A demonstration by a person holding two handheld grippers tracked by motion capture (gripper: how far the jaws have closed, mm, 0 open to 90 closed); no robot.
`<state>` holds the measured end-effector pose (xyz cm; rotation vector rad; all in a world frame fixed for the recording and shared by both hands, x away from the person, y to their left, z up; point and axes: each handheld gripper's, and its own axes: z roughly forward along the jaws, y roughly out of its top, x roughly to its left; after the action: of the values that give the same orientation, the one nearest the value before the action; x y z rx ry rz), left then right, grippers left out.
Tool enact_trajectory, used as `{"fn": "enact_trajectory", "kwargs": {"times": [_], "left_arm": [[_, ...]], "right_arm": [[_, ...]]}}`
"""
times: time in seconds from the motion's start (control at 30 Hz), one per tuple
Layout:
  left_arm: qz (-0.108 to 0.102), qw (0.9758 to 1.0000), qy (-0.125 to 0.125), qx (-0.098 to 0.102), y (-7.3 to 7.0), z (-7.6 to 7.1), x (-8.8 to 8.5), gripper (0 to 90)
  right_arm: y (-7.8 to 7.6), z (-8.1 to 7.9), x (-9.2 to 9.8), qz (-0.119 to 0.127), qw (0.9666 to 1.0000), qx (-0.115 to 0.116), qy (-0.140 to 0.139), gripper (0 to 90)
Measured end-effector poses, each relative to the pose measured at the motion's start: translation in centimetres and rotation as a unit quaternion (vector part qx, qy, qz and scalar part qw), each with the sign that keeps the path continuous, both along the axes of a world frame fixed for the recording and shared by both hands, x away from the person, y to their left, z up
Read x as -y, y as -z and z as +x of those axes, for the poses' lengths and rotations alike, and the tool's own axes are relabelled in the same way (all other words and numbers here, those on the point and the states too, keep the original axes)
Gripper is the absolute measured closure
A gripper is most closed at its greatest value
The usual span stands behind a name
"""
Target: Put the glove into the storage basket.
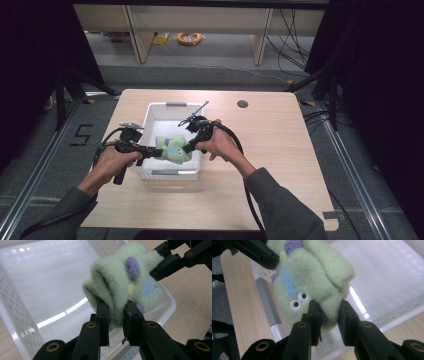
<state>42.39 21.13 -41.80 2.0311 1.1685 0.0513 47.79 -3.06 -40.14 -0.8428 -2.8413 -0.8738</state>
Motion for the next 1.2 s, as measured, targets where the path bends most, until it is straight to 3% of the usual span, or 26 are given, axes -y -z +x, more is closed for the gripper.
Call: {"fn": "enact_trajectory", "kwargs": {"times": [0.1, 0.17, 0.47, 0.53, 0.63, 0.87, 0.93, 0.97, 1.03, 1.13, 1.2], "left_arm": [[-0.003, 0.9999, -0.01, -0.005, 0.4, 0.1, 0.1, 75.7], [0.013, 0.9998, 0.0, -0.015, 0.9, 0.4, -0.1, 75.6], [0.028, 0.999, -0.005, -0.033, 1.9, 1.1, 0.1, 75.0], [0.047, 0.998, 0.001, -0.042, 2.3, 1.4, 0.2, 74.7], [0.047, 0.9976, -0.001, -0.051, 2.7, 1.6, 0.4, 73.9], [0.056, 0.9968, -0.004, -0.056, 2.9, 1.8, 0.6, 71.8], [0.069, 0.996, 0.004, -0.056, 3.0, 1.9, 0.5, 70.7], [0.074, 0.9953, 0.0, -0.063, 3.0, 1.9, 0.6, 66.0], [0.067, 0.9959, -0.019, -0.058, 3.0, 1.8, 0.8, 56.1], [0.069, 0.996, -0.026, -0.05, 2.6, 1.8, 0.6, 52.7], [0.068, 0.9962, -0.028, -0.046, 2.4, 1.8, 0.5, 50.9]], "right_arm": [[0.4, 0.3, -0.3, -0.003, 1.0, -0.003, -0.001, 74.1], [1.0, 0.5, -0.7, -0.012, 0.9999, -0.006, 0.003, 74.2], [2.0, 1.0, -1.4, -0.033, 0.9994, -0.012, 0.004, 74.2], [2.4, 1.2, -1.7, -0.043, 0.999, -0.011, 0.001, 74.2], [2.8, 1.2, -1.9, -0.05, 0.9986, -0.016, 0.003, 74.1], [3.2, 1.2, -2.2, -0.064, 0.9978, -0.019, 0.009, 73.3], [3.4, 1.3, -2.3, -0.074, 0.9971, -0.017, 0.004, 72.9], [3.6, 1.2, -2.5, -0.076, 0.9968, -0.02, 0.008, 71.8], [3.8, 1.3, -2.5, -0.082, 0.9965, -0.014, 0.007, 68.9], [4.1, 1.4, -2.5, -0.098, 0.995, -0.013, 0.013, 57.4], [4.0, 1.4, -2.4, -0.087, 0.9961, -0.002, 0.018, 53.8]]}}
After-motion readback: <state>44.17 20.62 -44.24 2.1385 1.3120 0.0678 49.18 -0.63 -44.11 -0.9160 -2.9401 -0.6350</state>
